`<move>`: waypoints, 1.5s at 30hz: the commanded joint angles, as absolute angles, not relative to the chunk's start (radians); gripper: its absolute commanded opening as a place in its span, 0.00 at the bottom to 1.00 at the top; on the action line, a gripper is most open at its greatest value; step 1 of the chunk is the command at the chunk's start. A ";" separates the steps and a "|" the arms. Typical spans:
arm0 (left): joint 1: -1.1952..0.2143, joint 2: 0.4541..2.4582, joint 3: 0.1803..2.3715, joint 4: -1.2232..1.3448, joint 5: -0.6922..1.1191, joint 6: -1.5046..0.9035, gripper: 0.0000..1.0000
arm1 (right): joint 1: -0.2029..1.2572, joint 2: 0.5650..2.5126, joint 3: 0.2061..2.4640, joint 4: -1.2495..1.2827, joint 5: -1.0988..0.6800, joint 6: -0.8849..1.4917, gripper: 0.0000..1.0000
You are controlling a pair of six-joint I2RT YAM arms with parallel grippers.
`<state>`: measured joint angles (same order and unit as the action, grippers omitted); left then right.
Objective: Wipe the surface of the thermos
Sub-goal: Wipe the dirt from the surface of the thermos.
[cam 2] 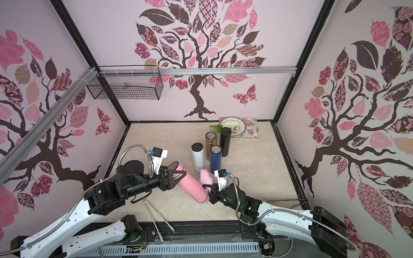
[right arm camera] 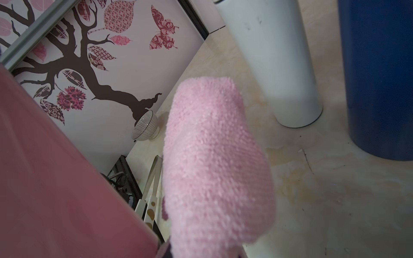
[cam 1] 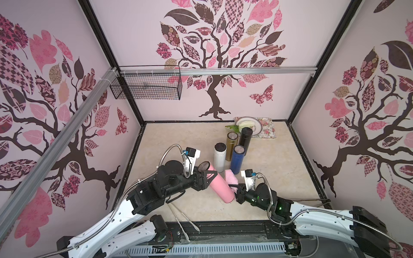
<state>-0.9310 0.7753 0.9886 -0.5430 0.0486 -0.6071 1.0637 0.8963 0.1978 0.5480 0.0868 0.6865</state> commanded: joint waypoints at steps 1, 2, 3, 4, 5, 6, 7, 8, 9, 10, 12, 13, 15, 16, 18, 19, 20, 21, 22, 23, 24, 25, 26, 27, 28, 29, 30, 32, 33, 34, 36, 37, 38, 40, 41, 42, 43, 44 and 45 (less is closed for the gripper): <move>-0.930 0.732 0.989 -0.396 -0.011 -0.618 0.00 | 1.068 0.884 0.202 0.626 0.024 0.719 0.00; -0.931 0.728 0.984 -0.398 -0.049 -0.620 0.00 | 1.068 0.885 0.196 0.642 0.004 0.720 0.00; -0.931 0.720 0.973 -0.397 -0.080 -0.631 0.00 | 1.068 0.888 0.192 0.666 -0.024 0.721 0.00; -0.930 0.711 0.946 -0.357 -0.097 -0.636 0.00 | 1.068 0.892 0.191 0.689 -0.054 0.723 0.00; -0.931 0.707 0.923 -0.323 -0.108 -0.646 0.00 | 1.068 0.900 0.190 0.710 -0.081 0.725 0.00; -0.931 0.705 0.899 -0.290 -0.115 -0.653 0.00 | 1.068 0.912 0.191 0.737 -0.113 0.727 0.00; -0.931 0.712 0.884 -0.271 -0.124 -0.653 0.00 | 1.069 0.919 0.194 0.750 -0.131 0.729 0.00; -0.931 0.722 0.884 -0.275 -0.130 -0.650 0.00 | 1.069 0.922 0.197 0.756 -0.140 0.730 0.00; -0.931 0.737 0.888 -0.280 -0.124 -0.645 0.00 | 1.069 0.917 0.198 0.759 -0.140 0.731 0.00; -0.931 0.747 0.896 -0.298 -0.122 -0.629 0.00 | 1.069 0.908 0.199 0.752 -0.132 0.730 0.00; -0.930 0.761 0.904 -0.328 -0.131 -0.626 0.00 | 1.069 0.882 0.205 0.720 -0.119 0.720 0.00; -0.930 0.761 0.904 -0.336 -0.130 -0.621 0.00 | 1.069 0.865 0.213 0.691 -0.112 0.714 0.00; -0.931 0.770 0.918 -0.369 -0.111 -0.602 0.00 | 1.069 0.822 0.231 0.623 -0.099 0.692 0.00; -0.931 0.779 0.930 -0.392 -0.095 -0.585 0.00 | 1.069 0.803 0.241 0.586 -0.095 0.680 0.00; -0.931 0.802 0.973 -0.488 -0.098 -0.560 0.00 | 1.070 0.754 0.274 0.492 -0.072 0.656 0.00; -0.931 0.809 0.983 -0.512 -0.099 -0.547 0.00 | 1.069 0.735 0.282 0.469 -0.069 0.649 0.00; -0.931 0.811 0.987 -0.530 -0.104 -0.538 0.00 | 1.069 0.714 0.290 0.446 -0.067 0.642 0.00; -0.931 0.813 0.988 -0.543 -0.105 -0.534 0.00 | 1.069 0.690 0.298 0.426 -0.060 0.637 0.00; -0.931 0.814 0.985 -0.546 -0.099 -0.527 0.00 | 1.070 0.673 0.303 0.406 -0.051 0.633 0.00; -0.931 0.816 0.987 -0.553 -0.094 -0.523 0.00 | 1.069 0.649 0.312 0.377 -0.036 0.626 0.00; -0.931 0.820 0.989 -0.565 -0.095 -0.523 0.00 | 1.069 0.626 0.320 0.348 -0.023 0.618 0.00; -0.931 0.820 0.991 -0.562 -0.083 -0.529 0.00 | 1.068 0.608 0.323 0.334 -0.015 0.611 0.00; -0.930 0.813 0.979 -0.533 -0.059 -0.529 0.00 | 1.069 0.585 0.320 0.328 -0.002 0.609 0.00; -0.930 0.805 0.971 -0.508 -0.037 -0.533 0.00 | 1.069 0.568 0.311 0.336 0.015 0.612 0.00; -0.931 0.803 0.968 -0.496 -0.026 -0.538 0.00 | 1.069 0.555 0.298 0.360 0.025 0.615 0.00; -0.931 0.809 0.971 -0.491 -0.016 -0.541 0.00 | 1.069 0.546 0.281 0.399 0.029 0.621 0.00; -0.931 0.814 0.976 -0.492 -0.007 -0.541 0.00 | 1.069 0.540 0.277 0.423 0.029 0.624 0.00; -0.931 0.826 0.975 -0.481 0.014 -0.543 0.00 | 1.069 0.542 0.288 0.443 0.020 0.616 0.00; -0.931 0.833 0.979 -0.484 0.018 -0.544 0.00 | 1.069 0.543 0.297 0.448 0.023 0.612 0.00; -0.931 0.840 0.981 -0.490 0.018 -0.545 0.00 | 1.069 0.541 0.304 0.454 0.027 0.608 0.00; -0.931 0.850 0.983 -0.507 0.006 -0.538 0.00 | 1.069 0.521 0.317 0.462 0.054 0.596 0.00; -0.931 0.849 0.984 -0.513 0.000 -0.540 0.00 | 1.069 0.502 0.322 0.457 0.078 0.592 0.00; -0.931 0.846 0.982 -0.514 -0.001 -0.537 0.00 | 1.069 0.479 0.320 0.461 0.095 0.585 0.00; -0.931 0.842 0.979 -0.519 -0.010 -0.540 0.00 | 1.069 0.444 0.324 0.460 0.123 0.571 0.00; -0.931 0.841 0.981 -0.526 -0.016 -0.541 0.00 | 1.069 0.432 0.333 0.445 0.137 0.562 0.00; -0.930 0.839 0.979 -0.525 -0.015 -0.542 0.00 | 1.069 0.422 0.346 0.422 0.153 0.552 0.00; -0.931 0.836 0.976 -0.522 -0.012 -0.544 0.00 | 1.070 0.416 0.354 0.400 0.173 0.547 0.00; -0.931 0.834 0.974 -0.516 -0.010 -0.546 0.00 | 1.069 0.411 0.362 0.386 0.198 0.539 0.00; -0.930 0.832 0.976 -0.512 -0.012 -0.546 0.00 | 1.069 0.407 0.373 0.367 0.217 0.534 0.00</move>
<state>-0.9245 0.8158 0.9760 -0.3908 -0.0364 -0.5804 1.0649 0.4561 0.2390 0.2146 0.1345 0.5835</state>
